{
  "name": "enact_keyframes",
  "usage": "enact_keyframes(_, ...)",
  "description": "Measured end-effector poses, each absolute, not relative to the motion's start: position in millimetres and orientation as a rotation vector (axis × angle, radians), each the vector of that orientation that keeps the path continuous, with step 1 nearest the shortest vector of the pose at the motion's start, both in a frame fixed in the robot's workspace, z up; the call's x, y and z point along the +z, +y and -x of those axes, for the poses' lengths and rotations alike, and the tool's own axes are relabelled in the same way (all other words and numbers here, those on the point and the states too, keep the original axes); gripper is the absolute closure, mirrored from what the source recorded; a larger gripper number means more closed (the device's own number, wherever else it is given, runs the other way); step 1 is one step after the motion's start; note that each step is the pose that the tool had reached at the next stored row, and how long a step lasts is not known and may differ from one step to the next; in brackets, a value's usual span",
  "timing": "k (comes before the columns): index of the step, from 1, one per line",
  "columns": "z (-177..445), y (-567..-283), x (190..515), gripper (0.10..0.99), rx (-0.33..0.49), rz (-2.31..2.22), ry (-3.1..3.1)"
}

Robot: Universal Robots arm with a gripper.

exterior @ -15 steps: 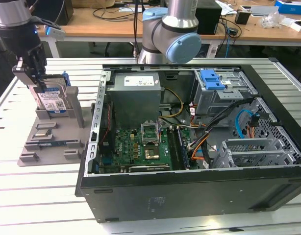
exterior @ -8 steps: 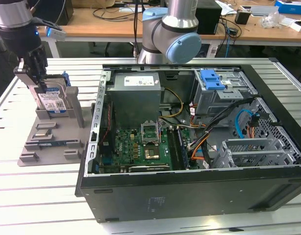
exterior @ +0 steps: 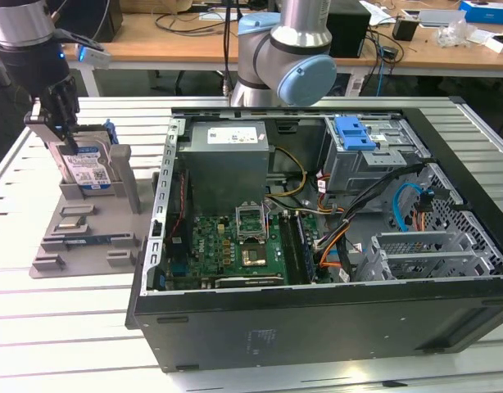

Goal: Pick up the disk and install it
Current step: 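Pick up the disk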

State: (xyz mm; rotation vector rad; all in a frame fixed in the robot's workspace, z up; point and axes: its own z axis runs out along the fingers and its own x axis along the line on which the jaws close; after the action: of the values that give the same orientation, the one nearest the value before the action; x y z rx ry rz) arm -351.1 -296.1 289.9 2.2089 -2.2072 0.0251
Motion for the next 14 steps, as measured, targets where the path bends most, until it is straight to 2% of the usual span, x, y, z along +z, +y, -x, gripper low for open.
enact_keyframes(14, 350.6, -295.2, 296.2, 0.722, 0.028, -2.208, -2.206)
